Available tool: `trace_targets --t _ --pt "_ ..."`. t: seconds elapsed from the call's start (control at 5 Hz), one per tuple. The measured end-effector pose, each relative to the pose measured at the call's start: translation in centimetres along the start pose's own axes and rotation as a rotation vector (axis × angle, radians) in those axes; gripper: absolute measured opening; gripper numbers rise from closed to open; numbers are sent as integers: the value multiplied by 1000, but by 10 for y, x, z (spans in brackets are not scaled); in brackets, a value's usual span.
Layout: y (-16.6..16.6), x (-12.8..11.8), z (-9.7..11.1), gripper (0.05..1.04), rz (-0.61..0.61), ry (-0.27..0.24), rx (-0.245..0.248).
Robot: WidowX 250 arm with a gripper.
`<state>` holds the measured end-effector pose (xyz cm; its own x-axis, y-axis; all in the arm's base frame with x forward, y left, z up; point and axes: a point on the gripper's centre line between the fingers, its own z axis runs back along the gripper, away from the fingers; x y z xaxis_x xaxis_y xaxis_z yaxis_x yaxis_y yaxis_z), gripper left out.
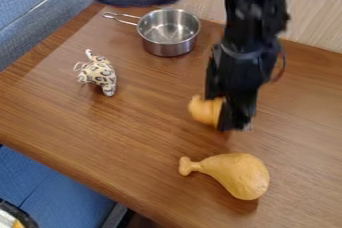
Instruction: Put the croissant out of the pot and place it on the left side of the table
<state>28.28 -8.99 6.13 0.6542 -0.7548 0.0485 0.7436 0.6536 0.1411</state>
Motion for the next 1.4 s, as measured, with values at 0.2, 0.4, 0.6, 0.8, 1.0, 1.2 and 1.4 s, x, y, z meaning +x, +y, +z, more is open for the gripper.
trace_targets --t 0.2,0.4,0.6,0.8,1.0,1.2,1.4 --pt "-10 2 -11 656 -32 1 -5" --pt "-11 3 -13 730 -38 0 -9" --pt "-10 2 -12 977 -45 11 -2" --pt "-9 1 -11 997 -53 27 0" --pt "-1 0 2 997 -45 14 7" --pt "14 4 35 999 -30 -35 16" --pt "28 3 65 999 -9 -98 26"
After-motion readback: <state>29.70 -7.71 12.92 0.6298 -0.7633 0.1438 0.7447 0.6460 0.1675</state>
